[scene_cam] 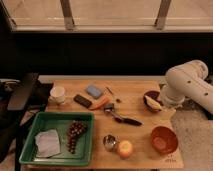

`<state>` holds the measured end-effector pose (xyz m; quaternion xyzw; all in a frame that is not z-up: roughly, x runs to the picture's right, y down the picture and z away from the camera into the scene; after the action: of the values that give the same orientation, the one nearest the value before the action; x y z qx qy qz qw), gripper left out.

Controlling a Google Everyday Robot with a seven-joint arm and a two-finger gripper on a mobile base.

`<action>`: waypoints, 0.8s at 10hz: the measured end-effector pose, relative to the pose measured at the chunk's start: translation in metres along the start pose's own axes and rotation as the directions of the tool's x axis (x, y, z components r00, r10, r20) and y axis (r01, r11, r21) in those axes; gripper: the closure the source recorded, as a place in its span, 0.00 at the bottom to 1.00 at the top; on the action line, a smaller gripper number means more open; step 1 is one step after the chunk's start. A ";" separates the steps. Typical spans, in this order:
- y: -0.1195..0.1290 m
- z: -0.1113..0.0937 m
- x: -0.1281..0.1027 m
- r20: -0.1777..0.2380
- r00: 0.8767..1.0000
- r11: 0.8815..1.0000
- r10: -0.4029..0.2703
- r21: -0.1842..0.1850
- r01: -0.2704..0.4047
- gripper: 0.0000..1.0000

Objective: Place sponge in table surface

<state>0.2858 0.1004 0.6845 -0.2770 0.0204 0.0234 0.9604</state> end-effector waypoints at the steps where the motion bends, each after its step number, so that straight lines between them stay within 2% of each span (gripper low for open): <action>1: 0.000 0.000 0.000 0.000 1.000 1.000 0.000 0.000 0.000 0.35; 3: 0.000 0.000 0.000 -0.004 1.000 1.000 -0.001 0.002 0.001 0.35; 5: -0.011 -0.002 -0.009 0.020 1.000 0.999 0.000 0.046 0.000 0.35; 6: -0.019 0.000 -0.020 0.041 0.999 0.998 -0.005 0.060 0.002 0.35; 8: -0.035 0.009 -0.063 0.079 0.997 0.997 -0.007 0.082 0.000 0.35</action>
<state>0.2251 0.0731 0.7140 -0.2363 -0.0170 0.0319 0.9710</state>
